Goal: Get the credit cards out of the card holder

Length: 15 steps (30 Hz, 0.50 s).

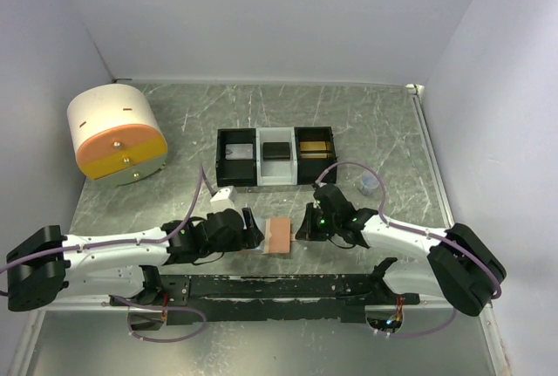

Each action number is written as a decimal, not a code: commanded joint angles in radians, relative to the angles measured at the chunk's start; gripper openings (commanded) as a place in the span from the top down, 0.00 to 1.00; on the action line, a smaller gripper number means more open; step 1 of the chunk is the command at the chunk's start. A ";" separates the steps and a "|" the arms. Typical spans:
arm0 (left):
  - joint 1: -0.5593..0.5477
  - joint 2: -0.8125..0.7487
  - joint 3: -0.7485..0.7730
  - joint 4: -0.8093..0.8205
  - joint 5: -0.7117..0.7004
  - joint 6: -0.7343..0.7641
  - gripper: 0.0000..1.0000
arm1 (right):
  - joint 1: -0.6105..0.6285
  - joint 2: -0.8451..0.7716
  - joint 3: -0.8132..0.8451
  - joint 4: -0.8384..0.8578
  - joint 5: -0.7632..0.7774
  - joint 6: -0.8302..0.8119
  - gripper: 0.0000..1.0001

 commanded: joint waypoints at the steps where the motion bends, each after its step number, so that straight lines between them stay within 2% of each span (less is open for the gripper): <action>1: -0.005 0.019 0.037 0.042 -0.017 0.020 0.13 | -0.007 0.004 -0.024 0.018 -0.005 0.001 1.00; 5: -0.004 0.040 0.020 0.095 -0.003 0.018 0.15 | -0.006 0.013 -0.024 0.024 -0.006 0.003 1.00; 10: -0.005 0.076 0.031 0.062 -0.012 -0.019 0.17 | -0.007 0.021 -0.019 0.029 -0.015 0.003 1.00; 15: -0.004 0.066 0.038 0.062 -0.024 -0.017 0.13 | -0.008 0.027 -0.017 0.009 0.013 0.003 1.00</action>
